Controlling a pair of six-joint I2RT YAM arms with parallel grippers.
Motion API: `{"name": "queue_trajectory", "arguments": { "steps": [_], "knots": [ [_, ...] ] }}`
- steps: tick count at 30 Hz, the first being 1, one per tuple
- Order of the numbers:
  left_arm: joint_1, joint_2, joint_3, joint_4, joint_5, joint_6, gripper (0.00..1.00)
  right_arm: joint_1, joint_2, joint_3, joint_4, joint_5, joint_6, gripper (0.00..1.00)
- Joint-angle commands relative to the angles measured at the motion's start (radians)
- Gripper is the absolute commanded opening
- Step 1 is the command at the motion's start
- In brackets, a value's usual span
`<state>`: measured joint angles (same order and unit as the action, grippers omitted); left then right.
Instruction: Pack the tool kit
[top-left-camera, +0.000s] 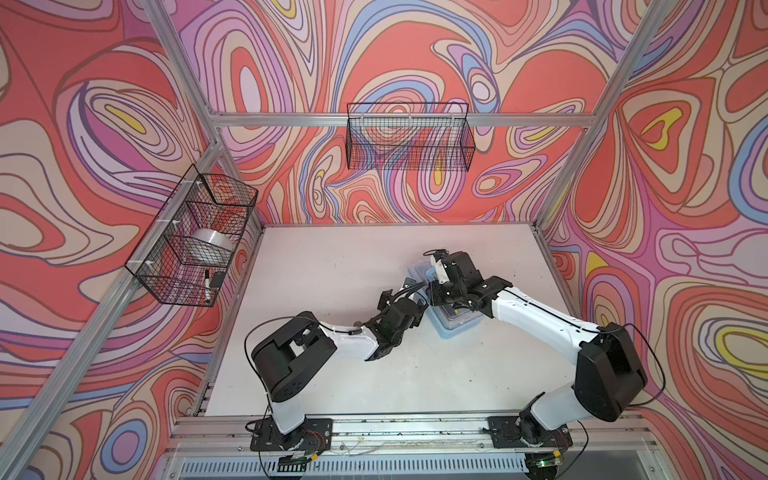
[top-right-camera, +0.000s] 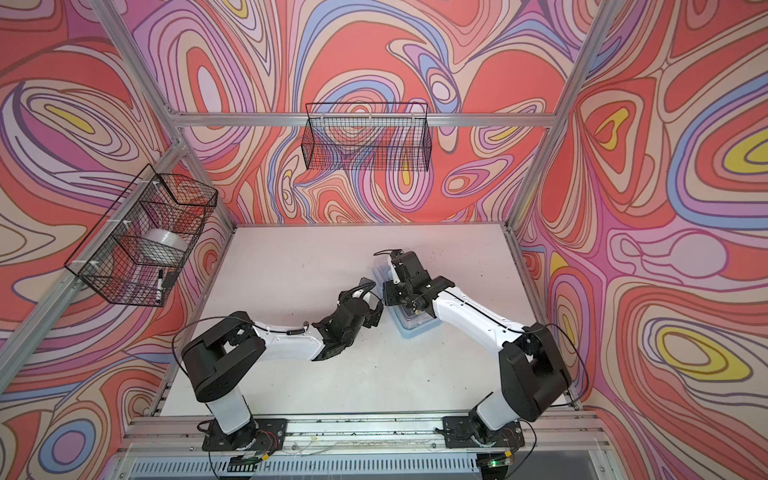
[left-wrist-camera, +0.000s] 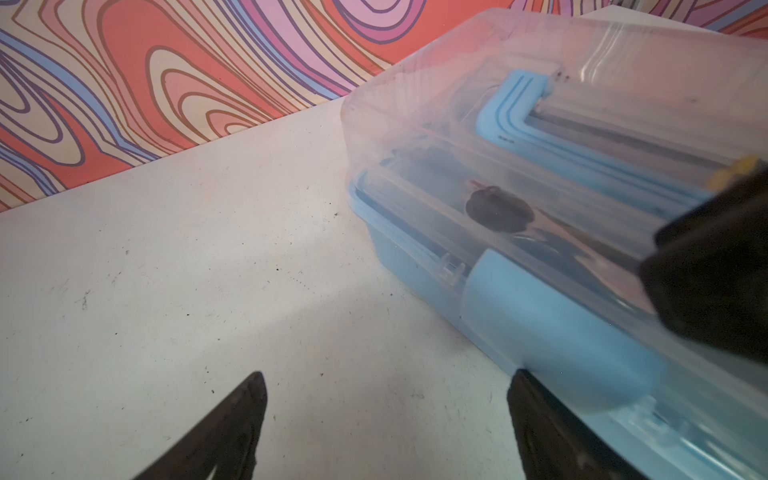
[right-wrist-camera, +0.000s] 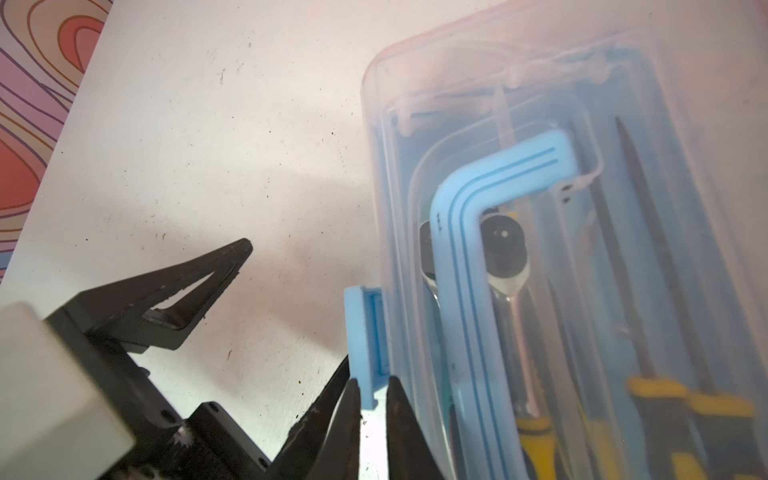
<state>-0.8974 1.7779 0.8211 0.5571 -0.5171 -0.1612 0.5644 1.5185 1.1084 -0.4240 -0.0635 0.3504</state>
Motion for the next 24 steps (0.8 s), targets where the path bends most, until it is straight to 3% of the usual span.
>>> {"name": "queue_trajectory", "arguments": {
  "steps": [1,9,24],
  "knots": [
    [0.009,0.01,0.028,-0.025,0.023,-0.009,0.91,0.001,-0.031,-0.011,-0.01,0.04,0.002,0.13],
    [0.027,0.012,0.036,-0.029,0.067,-0.039,0.91,0.002,-0.019,-0.015,-0.009,-0.013,0.015,0.13],
    [0.043,0.032,0.05,-0.031,0.123,-0.075,0.91,0.019,0.045,0.023,-0.023,-0.013,0.03,0.05]
  ]
}}
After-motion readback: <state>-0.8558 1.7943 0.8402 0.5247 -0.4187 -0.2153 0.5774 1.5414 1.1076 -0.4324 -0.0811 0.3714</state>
